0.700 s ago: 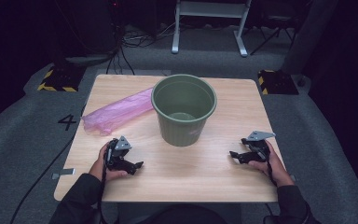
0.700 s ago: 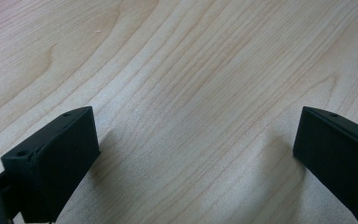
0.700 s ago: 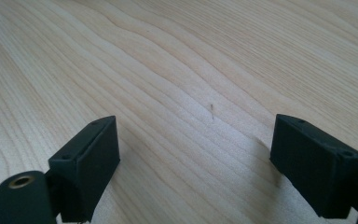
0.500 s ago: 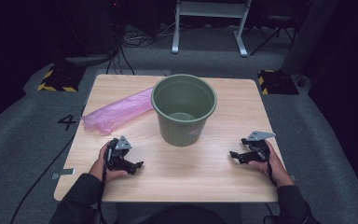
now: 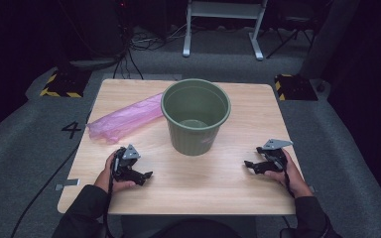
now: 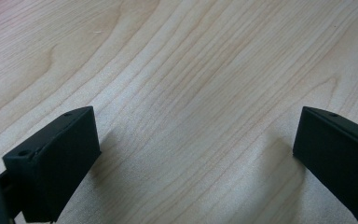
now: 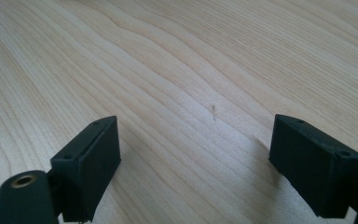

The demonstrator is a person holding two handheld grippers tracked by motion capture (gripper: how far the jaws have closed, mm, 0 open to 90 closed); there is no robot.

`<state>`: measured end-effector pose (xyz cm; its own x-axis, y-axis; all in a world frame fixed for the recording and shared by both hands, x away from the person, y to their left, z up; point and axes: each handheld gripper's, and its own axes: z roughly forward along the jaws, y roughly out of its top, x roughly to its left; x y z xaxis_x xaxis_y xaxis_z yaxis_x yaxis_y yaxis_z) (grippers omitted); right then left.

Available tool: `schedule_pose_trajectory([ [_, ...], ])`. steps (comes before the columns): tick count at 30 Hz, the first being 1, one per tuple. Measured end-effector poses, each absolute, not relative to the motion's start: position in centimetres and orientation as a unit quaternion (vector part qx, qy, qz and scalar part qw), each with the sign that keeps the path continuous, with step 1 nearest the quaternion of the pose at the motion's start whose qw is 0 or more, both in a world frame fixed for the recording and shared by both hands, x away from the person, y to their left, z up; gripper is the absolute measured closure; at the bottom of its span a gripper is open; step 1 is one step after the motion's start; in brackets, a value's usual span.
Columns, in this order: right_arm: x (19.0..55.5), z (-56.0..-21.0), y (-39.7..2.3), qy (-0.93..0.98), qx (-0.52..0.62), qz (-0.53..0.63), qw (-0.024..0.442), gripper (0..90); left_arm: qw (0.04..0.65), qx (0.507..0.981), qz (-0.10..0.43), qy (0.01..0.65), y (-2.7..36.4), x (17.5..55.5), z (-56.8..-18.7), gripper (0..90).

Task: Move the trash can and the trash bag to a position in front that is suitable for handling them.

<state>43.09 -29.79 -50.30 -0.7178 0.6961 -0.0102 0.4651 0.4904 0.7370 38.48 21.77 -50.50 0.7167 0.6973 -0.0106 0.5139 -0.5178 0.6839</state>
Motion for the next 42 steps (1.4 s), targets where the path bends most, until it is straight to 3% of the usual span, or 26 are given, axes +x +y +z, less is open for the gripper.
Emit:
schedule_pose_trajectory([
  [21, 42.9, -48.6, -30.0, 0.839, 0.329, 0.412, 0.134, 24.7, 0.342, 0.861, 0.134, 0.352, 21.8, 38.5, -50.5, 0.3],
  [42, 42.9, -48.1, -29.1, 0.851, 0.312, 0.392, 0.157, 20.2, 0.343, 0.861, 0.135, 0.351, 21.3, 38.9, -50.5, 0.3],
])
